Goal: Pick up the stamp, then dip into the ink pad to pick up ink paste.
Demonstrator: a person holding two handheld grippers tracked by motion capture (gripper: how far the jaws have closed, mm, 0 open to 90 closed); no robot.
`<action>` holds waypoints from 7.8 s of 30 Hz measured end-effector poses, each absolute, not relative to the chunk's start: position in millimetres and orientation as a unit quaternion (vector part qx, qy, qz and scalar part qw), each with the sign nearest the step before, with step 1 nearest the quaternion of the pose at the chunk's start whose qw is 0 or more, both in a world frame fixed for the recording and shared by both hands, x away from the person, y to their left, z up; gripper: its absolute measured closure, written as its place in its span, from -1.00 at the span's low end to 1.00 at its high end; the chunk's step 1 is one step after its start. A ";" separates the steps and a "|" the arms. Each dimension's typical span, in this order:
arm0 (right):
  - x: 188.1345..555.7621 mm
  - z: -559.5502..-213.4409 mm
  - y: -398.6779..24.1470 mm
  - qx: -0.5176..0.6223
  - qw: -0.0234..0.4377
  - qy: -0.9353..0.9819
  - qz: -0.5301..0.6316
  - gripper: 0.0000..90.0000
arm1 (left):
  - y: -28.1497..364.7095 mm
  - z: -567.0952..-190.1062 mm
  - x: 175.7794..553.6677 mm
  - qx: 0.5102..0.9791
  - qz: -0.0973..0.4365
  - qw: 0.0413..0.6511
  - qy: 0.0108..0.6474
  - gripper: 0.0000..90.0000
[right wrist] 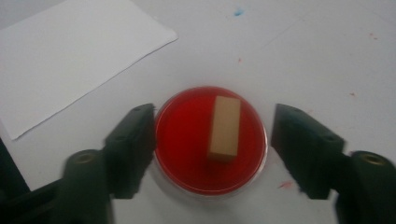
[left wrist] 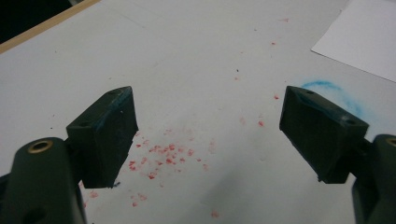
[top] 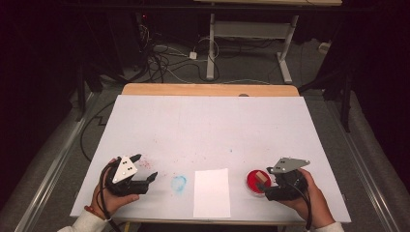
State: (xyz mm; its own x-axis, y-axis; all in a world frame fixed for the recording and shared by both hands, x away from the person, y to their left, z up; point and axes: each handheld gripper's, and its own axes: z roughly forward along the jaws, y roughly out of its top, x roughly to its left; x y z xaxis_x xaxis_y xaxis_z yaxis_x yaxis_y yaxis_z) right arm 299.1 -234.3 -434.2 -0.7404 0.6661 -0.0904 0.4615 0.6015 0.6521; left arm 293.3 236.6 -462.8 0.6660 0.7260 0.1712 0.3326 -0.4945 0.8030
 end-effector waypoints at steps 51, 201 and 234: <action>309.8 -451.5 -238.4 0.333 0.151 0.882 0.296 0.69 | 233.1 -465.3 296.3 0.833 0.250 0.383 0.312 -0.58; 307.3 -437.5 -231.2 0.302 0.144 0.908 0.253 0.68 | 235.4 -465.9 289.6 0.839 0.260 0.373 0.300 -0.58; 309.3 -446.1 -230.9 0.303 0.138 0.910 0.246 0.68 | 234.1 -466.5 289.1 0.840 0.257 0.368 0.303 -0.58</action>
State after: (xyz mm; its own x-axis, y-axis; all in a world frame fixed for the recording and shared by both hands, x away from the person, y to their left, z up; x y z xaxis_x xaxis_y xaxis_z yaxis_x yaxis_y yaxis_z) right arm 309.3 -230.9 -446.1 -0.7786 0.6193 -0.1017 0.4841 0.6957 0.5307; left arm 289.1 234.1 -466.5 0.6833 0.6994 0.2095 0.3205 -0.5452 0.7746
